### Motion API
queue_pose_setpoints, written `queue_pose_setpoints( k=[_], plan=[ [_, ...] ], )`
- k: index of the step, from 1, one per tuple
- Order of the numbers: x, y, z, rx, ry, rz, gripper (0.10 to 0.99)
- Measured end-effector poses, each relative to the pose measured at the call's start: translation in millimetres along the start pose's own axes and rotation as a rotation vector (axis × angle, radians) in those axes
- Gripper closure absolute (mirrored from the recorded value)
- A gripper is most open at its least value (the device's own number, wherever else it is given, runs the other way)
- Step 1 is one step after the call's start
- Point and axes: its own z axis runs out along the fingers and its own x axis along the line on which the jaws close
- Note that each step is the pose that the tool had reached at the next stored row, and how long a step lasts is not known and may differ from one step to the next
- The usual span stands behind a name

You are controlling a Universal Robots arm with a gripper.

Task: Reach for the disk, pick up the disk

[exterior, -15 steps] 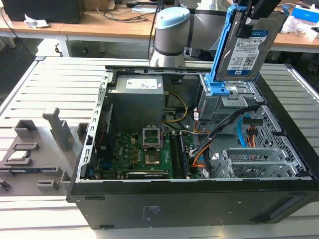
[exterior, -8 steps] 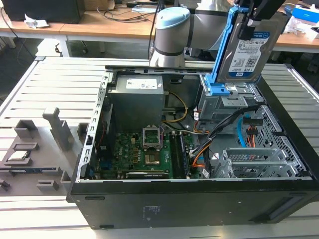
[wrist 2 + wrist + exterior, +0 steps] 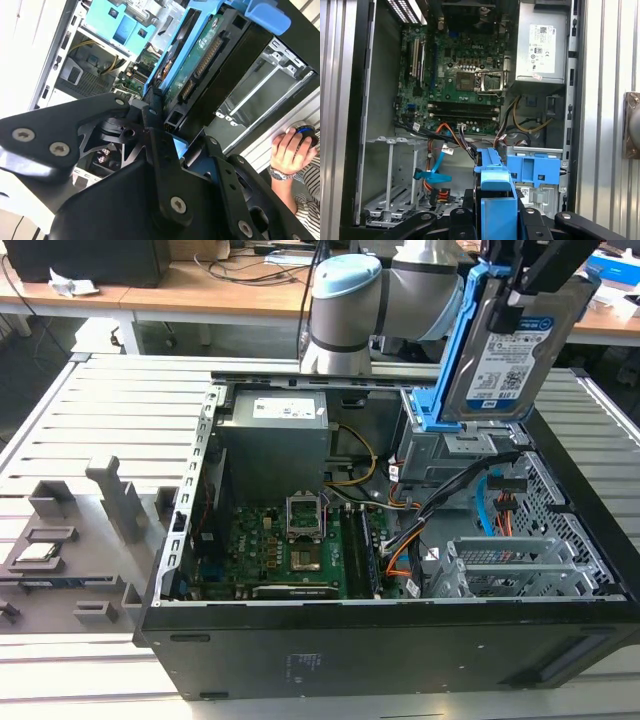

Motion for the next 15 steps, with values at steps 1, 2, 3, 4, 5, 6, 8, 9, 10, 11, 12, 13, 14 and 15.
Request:
queue_pose_setpoints(
  k=[1, 2, 3, 4, 5, 6, 8, 9, 10, 11, 12, 13, 14, 15],
  plan=[
    [1.3, 0.1, 0.0, 0.000, 0.0002, 0.000, 0.718],
    [2.8, 0.1, 0.1, 0.000, 0.0004, 0.000, 0.718],
    [4.4, 0.2, 0.2, 0.000, 0.0006, 0.000, 0.718],
    [6.1, 0.3, 0.2, 0.000, 0.0008, 0.000, 0.718],
    [8.9, 0.5, 0.4, 0.000, 0.0012, 0.000, 0.718],
    [11.7, 0.6, 0.5, 0.000, 0.0016, 0.000, 0.718],
    [14.6, 0.8, 0.6, 0.000, 0.0019, 0.000, 0.718],
    [16.9, 0.9, 0.7, 0.000, 0.0024, 0.000, 0.718],
    [19.6, 1.0, 0.8, 0.000, 0.0028, 0.000, 0.718],
    [22.5, 1.2, 1.0, 0.000, 0.0032, 0.000, 0.718],
    [24.8, 1.3, 1.0, 0.000, 0.0037, 0.000, 0.718],
    [26.7, 1.4, 1.1, 0.000, 0.0040, 0.000, 0.718],
    [28.2, 1.5, 1.2, 0.000, 0.0043, 0.000, 0.718],
    [30.0, 1.6, 1.3, 0.000, 0.0045, 0.000, 0.718]
  ],
)
